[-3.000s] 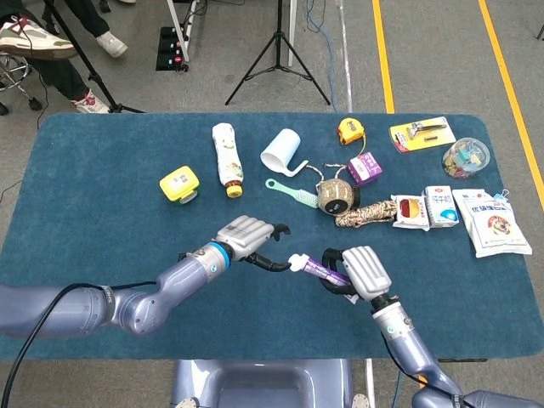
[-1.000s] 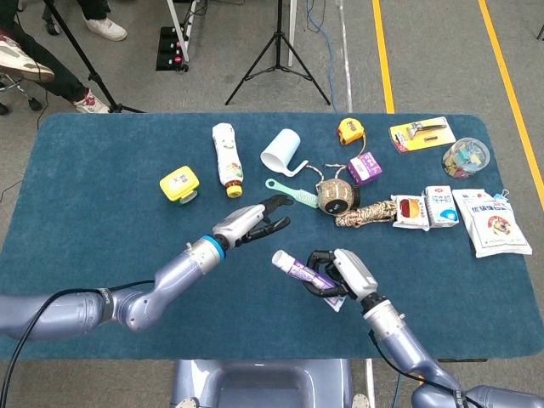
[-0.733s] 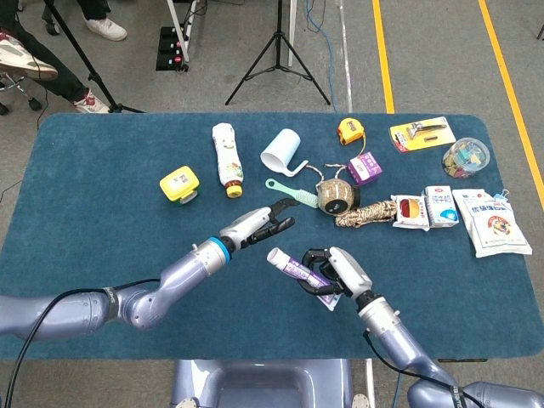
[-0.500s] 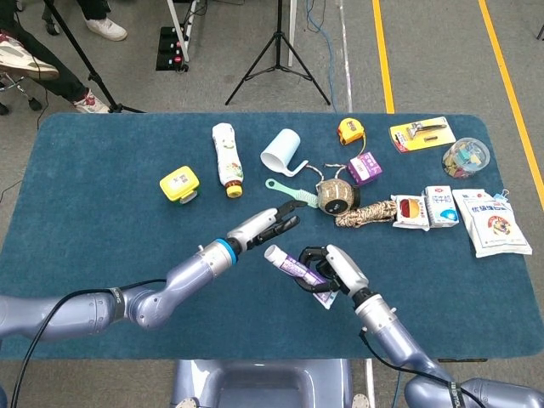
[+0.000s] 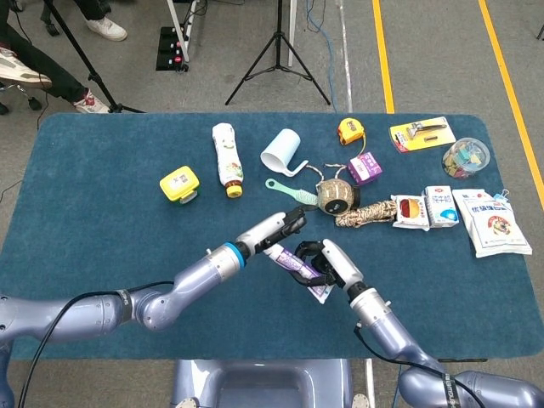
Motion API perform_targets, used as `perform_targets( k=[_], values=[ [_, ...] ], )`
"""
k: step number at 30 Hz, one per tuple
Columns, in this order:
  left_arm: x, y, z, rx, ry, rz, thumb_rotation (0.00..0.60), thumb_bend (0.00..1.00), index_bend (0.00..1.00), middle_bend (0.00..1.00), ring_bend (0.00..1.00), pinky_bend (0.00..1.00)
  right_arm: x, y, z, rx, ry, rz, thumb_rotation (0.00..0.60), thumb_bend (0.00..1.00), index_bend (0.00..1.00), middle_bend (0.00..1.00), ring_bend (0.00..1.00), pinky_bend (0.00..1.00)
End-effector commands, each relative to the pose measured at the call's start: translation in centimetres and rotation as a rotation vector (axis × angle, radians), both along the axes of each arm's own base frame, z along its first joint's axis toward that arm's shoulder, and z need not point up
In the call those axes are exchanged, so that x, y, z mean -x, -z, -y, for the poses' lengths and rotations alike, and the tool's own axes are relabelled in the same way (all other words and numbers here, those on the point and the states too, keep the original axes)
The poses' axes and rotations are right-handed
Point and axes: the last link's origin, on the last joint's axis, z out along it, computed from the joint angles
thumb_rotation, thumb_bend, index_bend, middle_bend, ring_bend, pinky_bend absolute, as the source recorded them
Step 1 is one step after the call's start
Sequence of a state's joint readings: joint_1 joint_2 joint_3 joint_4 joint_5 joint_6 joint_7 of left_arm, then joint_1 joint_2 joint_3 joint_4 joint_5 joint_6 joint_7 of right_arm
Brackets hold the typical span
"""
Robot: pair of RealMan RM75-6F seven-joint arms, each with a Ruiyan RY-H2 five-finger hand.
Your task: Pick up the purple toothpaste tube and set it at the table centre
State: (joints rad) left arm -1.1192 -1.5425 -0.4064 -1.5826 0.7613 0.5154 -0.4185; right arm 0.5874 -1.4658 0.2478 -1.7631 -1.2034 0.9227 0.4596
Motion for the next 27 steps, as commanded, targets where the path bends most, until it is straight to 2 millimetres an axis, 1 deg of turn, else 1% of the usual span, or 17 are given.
perform_targets(
  k=[1,14,27],
  values=[
    [-0.3,0.4,0.2,0.008,-0.001,0.012,0.000,0.04,0.01,0.00,0.00,0.16,-0.5,-0.2,0.4,0.000,0.005,0.025,0.580,0.48,0.76,0.84,1.00,1.00],
    [-0.3,0.8,0.0,0.047,-0.066,0.060,0.000,0.04,0.00,0.00,0.00,0.16,-1.3,-0.6,0.9,0.007,0.011,0.059,0.582,0.48,0.76,0.84,1.00,1.00],
    [-1.0,0.8,0.2,0.080,-0.082,0.096,0.000,0.04,0.00,0.00,0.00,0.16,-1.6,-0.8,1.3,0.021,0.016,0.096,0.580,0.48,0.77,0.85,1.00,1.00]
  ],
)
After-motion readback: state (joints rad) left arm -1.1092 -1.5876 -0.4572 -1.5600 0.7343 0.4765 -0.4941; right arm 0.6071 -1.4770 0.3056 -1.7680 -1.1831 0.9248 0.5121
